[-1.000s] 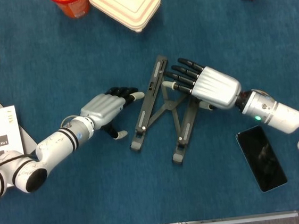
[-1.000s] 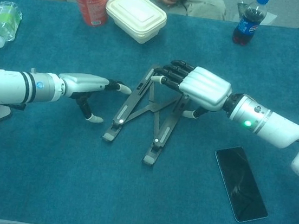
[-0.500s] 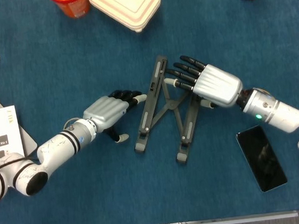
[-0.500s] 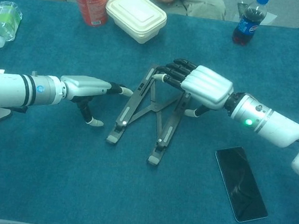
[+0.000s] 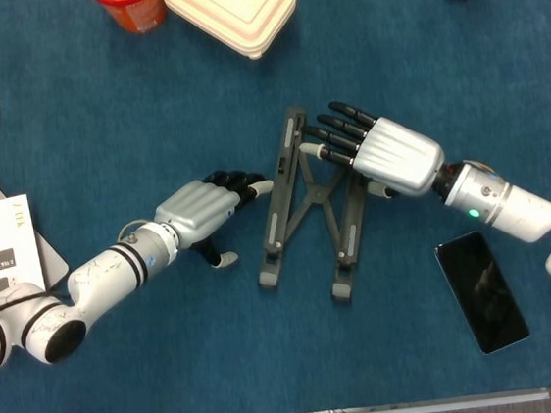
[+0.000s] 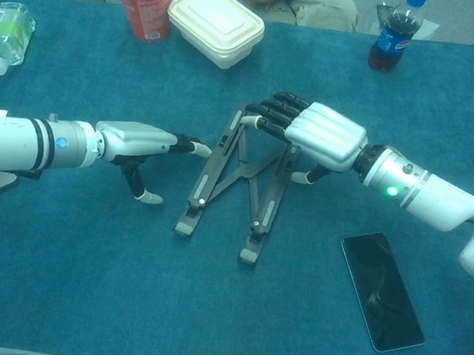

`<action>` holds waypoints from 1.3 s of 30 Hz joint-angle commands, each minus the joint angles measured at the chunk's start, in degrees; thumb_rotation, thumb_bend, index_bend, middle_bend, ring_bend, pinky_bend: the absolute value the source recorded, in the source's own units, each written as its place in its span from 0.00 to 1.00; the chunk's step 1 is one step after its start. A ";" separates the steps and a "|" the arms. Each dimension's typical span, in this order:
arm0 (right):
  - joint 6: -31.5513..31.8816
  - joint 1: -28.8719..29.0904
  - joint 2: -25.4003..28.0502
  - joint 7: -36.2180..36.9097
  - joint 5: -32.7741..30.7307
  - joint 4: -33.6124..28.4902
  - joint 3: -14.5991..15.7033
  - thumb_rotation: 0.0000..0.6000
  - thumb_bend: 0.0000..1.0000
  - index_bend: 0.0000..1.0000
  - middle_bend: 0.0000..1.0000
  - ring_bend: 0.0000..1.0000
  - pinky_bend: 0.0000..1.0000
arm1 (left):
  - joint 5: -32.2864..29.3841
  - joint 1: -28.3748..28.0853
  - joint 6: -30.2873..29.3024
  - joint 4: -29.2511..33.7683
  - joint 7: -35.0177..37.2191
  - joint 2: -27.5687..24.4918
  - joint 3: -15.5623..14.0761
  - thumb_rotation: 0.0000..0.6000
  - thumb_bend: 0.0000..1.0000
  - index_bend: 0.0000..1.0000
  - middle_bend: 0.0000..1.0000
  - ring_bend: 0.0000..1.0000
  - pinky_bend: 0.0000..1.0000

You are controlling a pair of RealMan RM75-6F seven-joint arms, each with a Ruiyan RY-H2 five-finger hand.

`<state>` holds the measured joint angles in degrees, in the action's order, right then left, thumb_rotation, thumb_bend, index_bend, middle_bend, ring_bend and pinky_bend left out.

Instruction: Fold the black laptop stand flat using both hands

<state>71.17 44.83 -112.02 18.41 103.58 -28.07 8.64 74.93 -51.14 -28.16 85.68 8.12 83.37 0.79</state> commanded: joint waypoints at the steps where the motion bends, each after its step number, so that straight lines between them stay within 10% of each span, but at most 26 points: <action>1: 0.08 0.16 -0.13 0.28 0.03 0.17 0.02 1.00 0.16 0.00 0.00 0.00 0.00 | 0.33 -0.27 0.34 0.53 0.22 -0.10 -0.09 1.00 0.28 0.00 0.00 0.00 0.07; 21: -1.41 1.56 0.78 3.56 -0.60 -1.11 -0.07 1.00 0.15 0.00 0.00 0.00 0.00 | 0.23 -0.84 -0.84 2.57 -1.51 -2.55 -0.38 1.00 0.28 0.00 0.00 0.00 0.04; 39: -16.86 11.35 19.14 4.98 -3.63 -30.15 -2.00 1.00 0.15 0.00 0.00 0.00 0.00 | -5.79 2.66 -11.46 14.46 -13.32 -13.27 -0.82 1.00 0.28 0.00 0.00 0.00 0.03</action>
<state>56.19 55.17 -94.59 24.66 100.69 -55.96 6.87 69.38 -48.72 -39.39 99.89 -4.98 70.33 0.08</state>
